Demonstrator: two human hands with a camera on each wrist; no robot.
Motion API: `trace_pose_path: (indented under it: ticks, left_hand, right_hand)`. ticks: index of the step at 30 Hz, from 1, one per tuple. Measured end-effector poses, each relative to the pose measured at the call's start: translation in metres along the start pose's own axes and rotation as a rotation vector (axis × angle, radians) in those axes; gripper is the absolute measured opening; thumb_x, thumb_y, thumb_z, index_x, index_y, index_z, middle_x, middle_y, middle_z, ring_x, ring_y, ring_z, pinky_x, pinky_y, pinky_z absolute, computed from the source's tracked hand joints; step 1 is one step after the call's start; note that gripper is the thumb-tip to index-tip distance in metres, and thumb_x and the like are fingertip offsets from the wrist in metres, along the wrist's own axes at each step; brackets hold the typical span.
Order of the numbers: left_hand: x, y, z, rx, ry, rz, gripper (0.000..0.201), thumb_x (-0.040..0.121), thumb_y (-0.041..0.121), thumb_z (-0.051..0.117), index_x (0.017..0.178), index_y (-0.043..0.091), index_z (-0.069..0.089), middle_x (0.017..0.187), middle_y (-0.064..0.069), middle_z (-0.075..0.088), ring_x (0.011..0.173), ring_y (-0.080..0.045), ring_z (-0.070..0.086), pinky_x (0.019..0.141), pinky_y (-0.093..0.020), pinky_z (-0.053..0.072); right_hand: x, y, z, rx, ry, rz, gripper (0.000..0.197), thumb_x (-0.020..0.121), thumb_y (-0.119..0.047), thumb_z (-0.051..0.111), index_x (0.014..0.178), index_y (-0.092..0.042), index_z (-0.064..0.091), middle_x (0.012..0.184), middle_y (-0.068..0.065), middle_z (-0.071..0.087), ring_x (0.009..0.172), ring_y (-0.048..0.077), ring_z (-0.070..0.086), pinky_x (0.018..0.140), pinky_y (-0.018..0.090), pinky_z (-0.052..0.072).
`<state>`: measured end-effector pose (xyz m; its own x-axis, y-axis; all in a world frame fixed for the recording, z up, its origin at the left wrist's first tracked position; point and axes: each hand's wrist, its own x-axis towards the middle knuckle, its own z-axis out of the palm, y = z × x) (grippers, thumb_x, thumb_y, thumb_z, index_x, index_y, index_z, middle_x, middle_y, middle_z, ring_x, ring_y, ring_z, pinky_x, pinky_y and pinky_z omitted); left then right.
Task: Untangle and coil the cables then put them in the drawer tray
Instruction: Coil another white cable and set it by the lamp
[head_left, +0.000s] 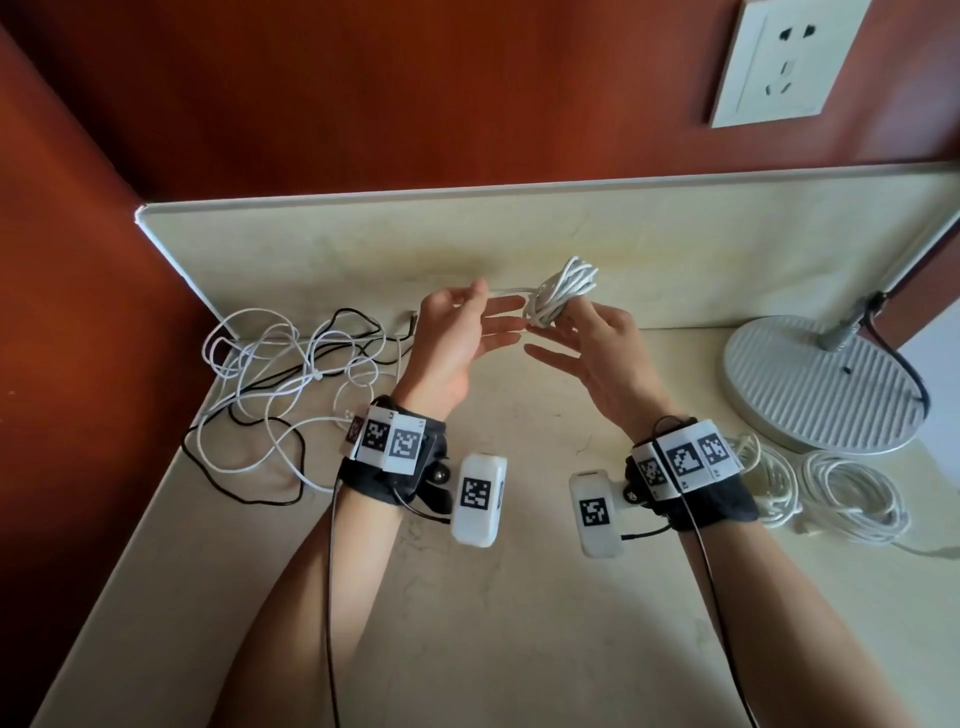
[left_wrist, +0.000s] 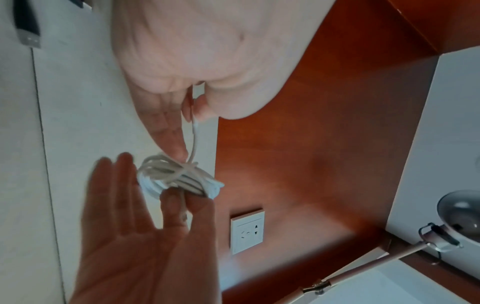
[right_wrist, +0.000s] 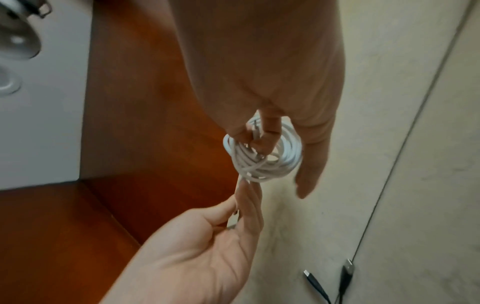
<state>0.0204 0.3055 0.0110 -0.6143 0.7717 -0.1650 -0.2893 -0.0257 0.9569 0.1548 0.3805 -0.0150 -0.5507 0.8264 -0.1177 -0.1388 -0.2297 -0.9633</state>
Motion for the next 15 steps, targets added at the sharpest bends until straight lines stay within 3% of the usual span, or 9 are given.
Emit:
trace_pose_path:
  ticks: [5, 8, 12, 15]
  left_hand:
    - [-0.001, -0.009, 0.003, 0.038, 0.027, -0.021, 0.029, 0.11, 0.018, 0.049, 0.098, -0.003, 0.066, 0.083, -0.011, 0.078, 0.066, -0.02, 0.074, 0.062, -0.027, 0.06]
    - [-0.009, -0.015, 0.013, 0.029, 0.011, -0.062, 0.03, 0.109, 0.014, 0.05, 0.09, -0.003, 0.066, 0.075, -0.009, 0.076, 0.066, -0.019, 0.074, 0.065, -0.028, 0.062]
    - [-0.025, -0.022, 0.03, 0.049, -0.031, -0.047, 0.02, 0.107, 0.008, 0.052, 0.108, -0.011, 0.059, 0.082, -0.019, 0.075, 0.071, -0.025, 0.076, 0.067, -0.028, 0.061]
    - [-0.046, -0.029, 0.041, 0.085, -0.083, -0.03, 0.011, 0.103, -0.001, 0.053, 0.113, -0.005, 0.054, 0.088, -0.023, 0.072, 0.071, -0.024, 0.076, 0.07, -0.029, 0.062]
  right_hand:
    - [-0.01, -0.01, -0.018, 0.018, 0.052, -0.02, 0.036, 0.102, -0.008, 0.051, 0.102, 0.025, 0.065, 0.103, 0.027, 0.076, 0.101, 0.031, 0.076, 0.091, 0.036, 0.061]
    - [-0.021, -0.016, -0.029, -0.104, 0.138, 0.006, 0.032, 0.102, -0.015, 0.055, 0.093, 0.01, 0.074, 0.096, 0.021, 0.078, 0.093, 0.024, 0.077, 0.08, 0.031, 0.061]
    - [-0.042, -0.021, -0.052, -0.321, 0.193, 0.02, 0.031, 0.099, -0.023, 0.061, 0.079, -0.003, 0.076, 0.079, 0.011, 0.078, 0.081, 0.023, 0.078, 0.079, 0.04, 0.065]
    - [-0.067, -0.023, -0.073, -0.593, 0.214, 0.047, 0.032, 0.098, -0.03, 0.064, 0.079, -0.007, 0.077, 0.072, 0.006, 0.077, 0.067, 0.016, 0.077, 0.078, 0.041, 0.064]
